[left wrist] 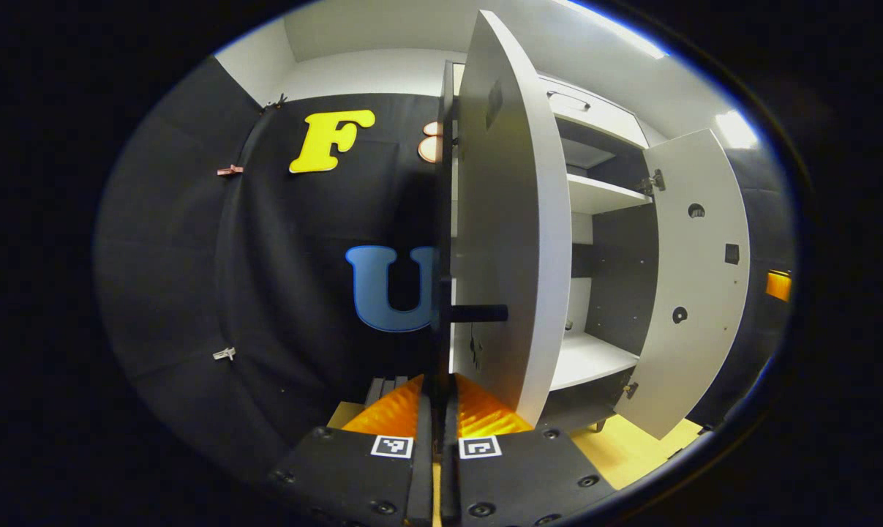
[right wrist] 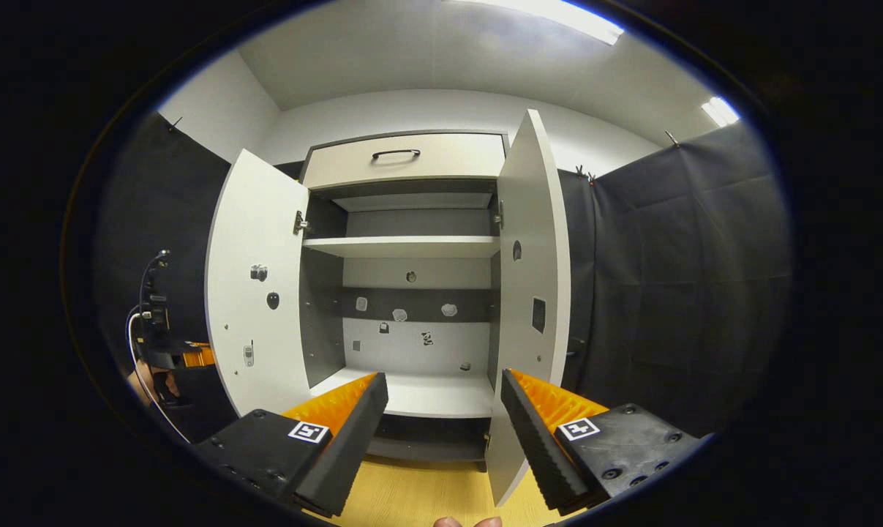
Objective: Open the right door of the double-door shoe cabinet with the right hand, and open the left door with the left hand.
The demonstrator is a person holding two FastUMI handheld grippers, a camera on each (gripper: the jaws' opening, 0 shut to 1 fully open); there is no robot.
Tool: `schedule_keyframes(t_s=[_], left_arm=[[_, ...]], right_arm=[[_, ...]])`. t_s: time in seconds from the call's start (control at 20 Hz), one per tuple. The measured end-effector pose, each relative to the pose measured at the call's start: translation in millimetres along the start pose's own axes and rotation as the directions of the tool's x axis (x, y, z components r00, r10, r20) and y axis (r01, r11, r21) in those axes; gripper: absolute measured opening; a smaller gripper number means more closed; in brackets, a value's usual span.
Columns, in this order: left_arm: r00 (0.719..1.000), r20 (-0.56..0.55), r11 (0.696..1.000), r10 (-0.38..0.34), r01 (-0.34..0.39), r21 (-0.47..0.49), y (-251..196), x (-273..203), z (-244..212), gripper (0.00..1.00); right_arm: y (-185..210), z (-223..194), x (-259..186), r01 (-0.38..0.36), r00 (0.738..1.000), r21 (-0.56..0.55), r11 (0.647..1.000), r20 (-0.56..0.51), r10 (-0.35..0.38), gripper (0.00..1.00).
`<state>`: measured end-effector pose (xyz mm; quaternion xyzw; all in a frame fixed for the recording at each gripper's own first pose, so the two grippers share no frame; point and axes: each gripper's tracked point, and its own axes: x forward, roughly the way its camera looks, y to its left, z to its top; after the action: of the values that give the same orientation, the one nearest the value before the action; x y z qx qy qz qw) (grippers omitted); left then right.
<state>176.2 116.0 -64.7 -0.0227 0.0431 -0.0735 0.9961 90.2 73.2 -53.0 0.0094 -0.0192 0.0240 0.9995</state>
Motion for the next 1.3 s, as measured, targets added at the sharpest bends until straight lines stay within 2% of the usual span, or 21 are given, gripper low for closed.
schedule_keyframes(t_s=[0.1,0.25,0.3,0.35,0.7,0.8,0.85,0.9,1.1,1.3], left_arm=[[1.0,0.0,1.0,-0.009,0.009,0.004,-0.8,0.4,-0.5,0.08],[1.0,0.002,0.998,-0.002,0.002,-0.063,0.6,-2.9,-1.0,0.09],[1.0,0.0,0.997,0.002,-0.002,-0.079,2.3,-4.5,-1.2,0.03],[1.0,-0.001,0.996,0.012,-0.012,-0.089,4.6,-6.4,-0.5,0.12],[0.996,0.027,0.995,0.084,-0.082,-0.061,4.3,-37.9,16.9,0.25],[0.997,0.036,0.995,0.075,-0.073,-0.063,-6.1,-50.4,23.7,0.3],[0.996,0.041,0.995,0.08,-0.078,-0.06,-9.4,-57.0,27.8,0.38],[0.994,0.05,0.995,0.093,-0.091,-0.049,-9.5,-62.7,31.7,0.41],[0.992,0.097,0.997,0.076,-0.075,-0.015,-38.9,-80.2,49.4,0.96],[0.99,0.114,0.996,0.088,-0.088,-0.005,-63.2,-92.0,58.4,0.95]], right_arm=[[1.3,0.1,0.1,-0.007,1.0,-0.001,1.0,-0.001,0.007,0.98],[1.3,-2.3,0.6,-0.01,1.0,-0.011,1.0,-0.008,0.01,0.97],[1.3,-2.6,-0.1,-0.011,1.0,-0.011,1.0,-0.008,0.011,0.98],[0.8,-2.8,0.1,-0.011,1.0,-0.012,1.0,-0.009,0.011,0.98],[-1.5,-6.8,2.9,-0.009,1.0,-0.004,1.0,-0.023,0.009,0.98],[-1.1,-6.3,2.5,-0.011,1.0,-0.008,1.0,-0.021,0.011,0.98],[-0.9,-6.5,2.7,-0.013,1.0,-0.009,1.0,-0.021,0.012,0.98],[-1.4,-6.9,2.4,-0.013,1.0,-0.007,1.0,-0.021,0.013,0.98],[-5.4,-7.1,2.7,-0.016,1.0,0.004,1.0,-0.021,0.016,0.98],[-7.9,-3.4,5.6,-0.015,1.0,0.019,1.0,-0.015,0.015,0.97]])
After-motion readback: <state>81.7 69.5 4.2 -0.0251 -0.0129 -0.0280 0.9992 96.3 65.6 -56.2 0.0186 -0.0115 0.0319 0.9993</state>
